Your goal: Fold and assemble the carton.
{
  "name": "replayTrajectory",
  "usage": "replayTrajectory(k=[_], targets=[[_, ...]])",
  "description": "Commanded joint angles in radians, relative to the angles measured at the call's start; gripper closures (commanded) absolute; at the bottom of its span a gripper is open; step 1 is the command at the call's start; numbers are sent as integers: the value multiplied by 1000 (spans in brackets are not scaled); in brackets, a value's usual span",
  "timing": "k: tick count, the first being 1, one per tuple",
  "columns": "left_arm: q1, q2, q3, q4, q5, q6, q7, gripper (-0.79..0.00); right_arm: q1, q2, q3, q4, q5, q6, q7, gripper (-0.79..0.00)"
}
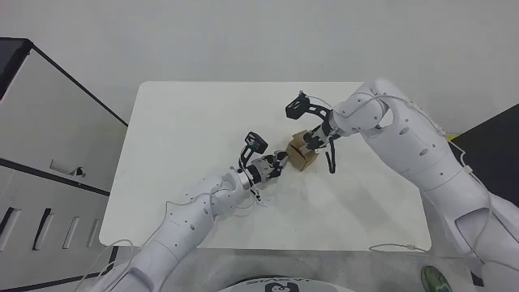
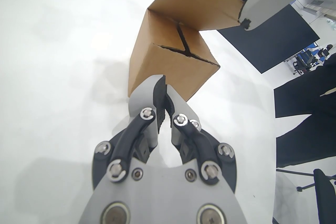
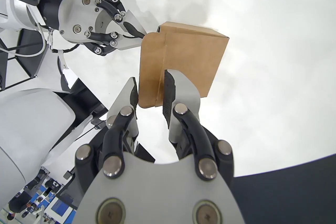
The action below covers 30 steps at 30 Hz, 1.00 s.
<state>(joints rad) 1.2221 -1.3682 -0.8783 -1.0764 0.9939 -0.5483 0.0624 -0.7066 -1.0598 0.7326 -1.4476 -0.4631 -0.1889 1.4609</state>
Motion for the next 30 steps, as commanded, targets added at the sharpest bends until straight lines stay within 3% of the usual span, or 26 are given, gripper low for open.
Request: replayTrajectory(k=[1, 5, 9, 30], targets=[[0, 0, 0, 1, 0, 1, 2, 0, 9, -4, -14, 3, -12, -3, 3, -234], [-1, -1, 0, 5, -2, 2, 3, 0, 26, -11, -31, 3, -39, -2, 2, -391], [-2, -1, 0, 7, -3, 3, 5, 0, 33, -12, -29, -1, -54, 12, -2, -459], [-9, -4, 2, 15, 0, 2, 6, 0, -58, 38, 168, 65, 175, -46, -87, -440]])
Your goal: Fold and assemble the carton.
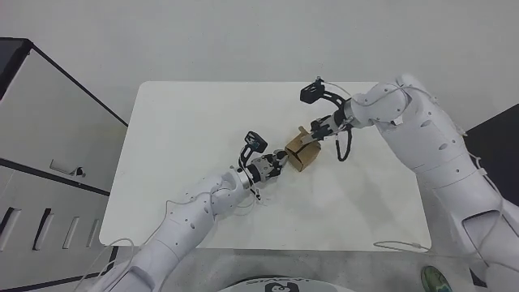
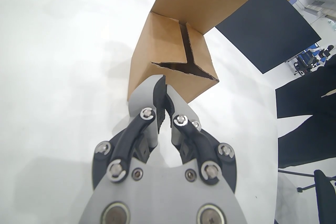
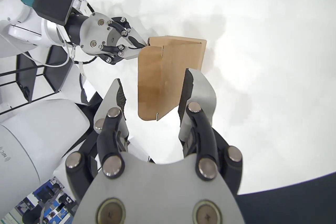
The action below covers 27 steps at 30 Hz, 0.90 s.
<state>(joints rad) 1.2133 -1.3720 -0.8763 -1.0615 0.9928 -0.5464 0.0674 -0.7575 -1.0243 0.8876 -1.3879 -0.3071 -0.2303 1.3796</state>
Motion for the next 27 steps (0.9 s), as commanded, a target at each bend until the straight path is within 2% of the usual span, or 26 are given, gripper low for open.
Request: replayTrajectory(k=[1, 10, 27], targets=[[0, 0, 0, 1, 1, 0, 1, 0, -14, 6, 27, 10, 34, -10, -13, -440], [-3, -1, 2, 2, 2, -3, -1, 0, -52, 26, 82, 25, 74, -24, -20, -397], [2, -1, -1, -2, 1, -1, -3, 0, 1, 6, -31, -23, -33, 3, 18, -345]])
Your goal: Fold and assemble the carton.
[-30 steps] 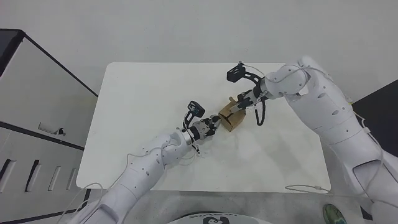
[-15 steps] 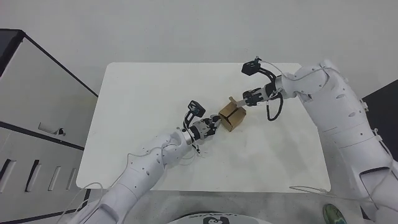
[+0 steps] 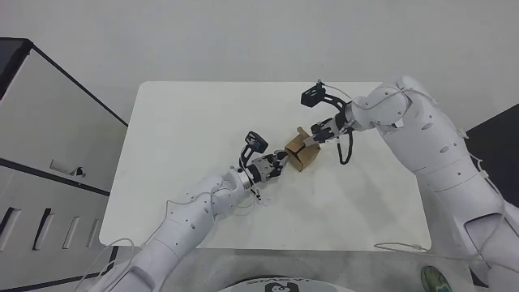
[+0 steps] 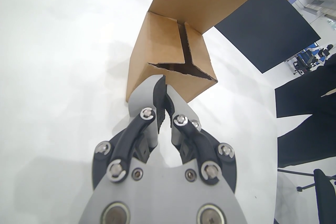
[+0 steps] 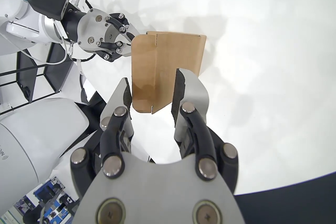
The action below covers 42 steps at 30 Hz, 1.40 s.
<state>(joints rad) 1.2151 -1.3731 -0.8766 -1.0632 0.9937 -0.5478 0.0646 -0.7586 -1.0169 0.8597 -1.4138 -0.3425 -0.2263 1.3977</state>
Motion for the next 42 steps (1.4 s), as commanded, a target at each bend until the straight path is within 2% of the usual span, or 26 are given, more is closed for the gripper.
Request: replayTrajectory(k=[1, 7, 20, 30, 42], targets=[[1, 0, -1, -2, 1, 0, 1, 0, 5, -2, -6, 6, 4, -1, -1, -345], [5, 2, -4, -6, 4, -1, 1, 0, 10, -1, 1, 8, 9, 2, -12, -357], [7, 1, -1, -10, 7, -2, -3, 0, -49, 35, 112, 12, 77, -25, -37, -339], [8, 1, 2, -14, 6, 2, -8, 0, -31, 27, 56, 17, 26, -25, -26, -360], [8, -1, 4, -14, 1, 5, -15, 0, 9, 9, -5, 33, 8, -35, -28, -329]])
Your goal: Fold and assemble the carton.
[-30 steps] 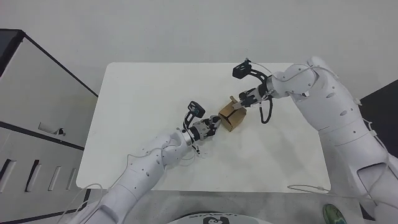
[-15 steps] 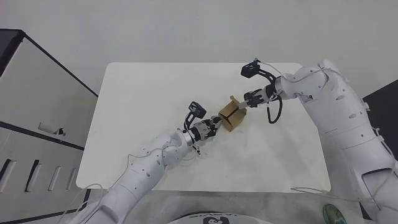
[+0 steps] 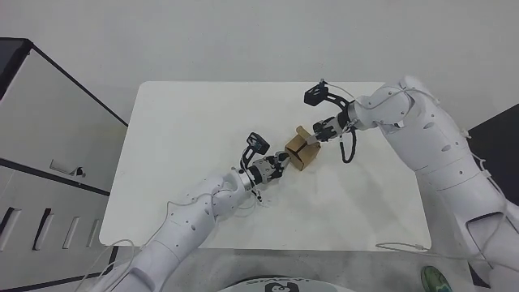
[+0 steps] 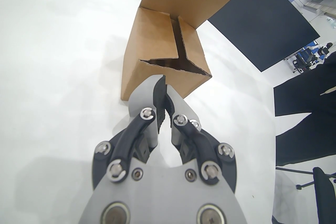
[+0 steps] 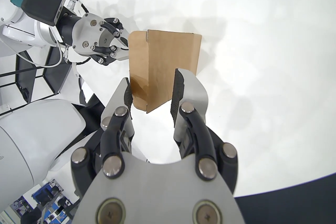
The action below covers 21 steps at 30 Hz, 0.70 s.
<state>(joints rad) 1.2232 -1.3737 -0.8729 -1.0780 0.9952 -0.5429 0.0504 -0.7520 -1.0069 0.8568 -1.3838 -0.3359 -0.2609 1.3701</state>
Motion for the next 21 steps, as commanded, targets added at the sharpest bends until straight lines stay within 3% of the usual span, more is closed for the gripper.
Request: replayTrajectory(k=[1, 21], targets=[[0, 0, 0, 1, -1, 0, -1, 0, 4, -1, -4, 5, 1, -1, -2, -326], [-3, -1, 2, 6, -3, -8, -8, 0, 43, -18, -62, 13, -37, -6, 0, -286]])
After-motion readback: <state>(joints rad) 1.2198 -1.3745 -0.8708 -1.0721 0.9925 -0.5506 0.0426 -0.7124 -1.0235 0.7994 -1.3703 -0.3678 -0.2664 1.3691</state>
